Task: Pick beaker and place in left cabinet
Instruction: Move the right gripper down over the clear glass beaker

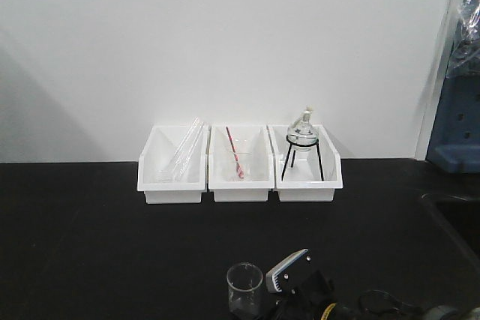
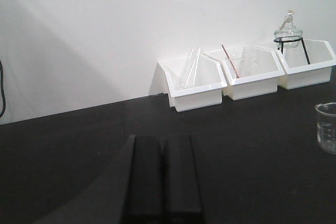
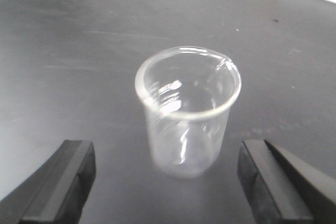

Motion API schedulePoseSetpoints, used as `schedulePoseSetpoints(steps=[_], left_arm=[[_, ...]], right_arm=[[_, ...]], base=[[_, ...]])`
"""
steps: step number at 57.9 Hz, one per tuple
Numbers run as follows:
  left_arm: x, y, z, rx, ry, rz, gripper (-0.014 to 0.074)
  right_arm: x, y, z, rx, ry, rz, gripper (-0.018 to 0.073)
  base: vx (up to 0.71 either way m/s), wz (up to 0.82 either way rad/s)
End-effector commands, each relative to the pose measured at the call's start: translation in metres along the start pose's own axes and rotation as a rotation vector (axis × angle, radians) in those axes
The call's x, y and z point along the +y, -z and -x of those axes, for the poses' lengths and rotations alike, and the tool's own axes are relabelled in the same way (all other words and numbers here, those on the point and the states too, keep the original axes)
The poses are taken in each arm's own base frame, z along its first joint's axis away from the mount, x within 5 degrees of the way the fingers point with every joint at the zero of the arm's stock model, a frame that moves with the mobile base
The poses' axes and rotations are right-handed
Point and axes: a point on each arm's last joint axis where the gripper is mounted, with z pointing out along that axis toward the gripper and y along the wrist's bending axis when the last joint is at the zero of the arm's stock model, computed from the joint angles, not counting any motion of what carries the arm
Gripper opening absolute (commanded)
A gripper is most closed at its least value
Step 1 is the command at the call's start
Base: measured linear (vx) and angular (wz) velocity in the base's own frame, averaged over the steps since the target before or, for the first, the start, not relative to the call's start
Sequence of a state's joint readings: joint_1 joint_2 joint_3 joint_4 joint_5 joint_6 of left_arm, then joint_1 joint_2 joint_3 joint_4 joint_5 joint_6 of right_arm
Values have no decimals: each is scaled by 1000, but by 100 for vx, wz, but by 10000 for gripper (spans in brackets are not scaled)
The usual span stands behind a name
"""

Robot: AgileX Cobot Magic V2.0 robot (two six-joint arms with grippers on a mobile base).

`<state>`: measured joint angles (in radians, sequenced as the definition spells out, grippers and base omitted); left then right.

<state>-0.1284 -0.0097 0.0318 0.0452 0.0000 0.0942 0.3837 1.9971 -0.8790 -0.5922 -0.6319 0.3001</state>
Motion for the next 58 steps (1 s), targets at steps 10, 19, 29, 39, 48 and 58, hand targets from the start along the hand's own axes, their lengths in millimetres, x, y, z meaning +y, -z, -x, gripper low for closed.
schedulePoseSetpoints(steps=[10,19,29,39,48,58], left_arm=[[0,1,3,-77,6,7,1],[0,1,3,-77,6,7,1],[0,1,3,-77,6,7,1],[0,1,3,-77,6,7,1],[0,1,3,-77,6,7,1],[0,1,3,-77,6,7,1]], right_arm=[[-9,-19,30,-179,20,11,610],[-14,-33,30,-196,24,12,608],[-19,-46,31,-207,17,11,603],[-20,-51,29,-212,17,13,587],[-20,-51,29,-214,16,13,559],[-17,-52,30,-210,-17,22,449]], base=[[0,0],[0,0],[0,0],[0,0],[0,0],[0,0]])
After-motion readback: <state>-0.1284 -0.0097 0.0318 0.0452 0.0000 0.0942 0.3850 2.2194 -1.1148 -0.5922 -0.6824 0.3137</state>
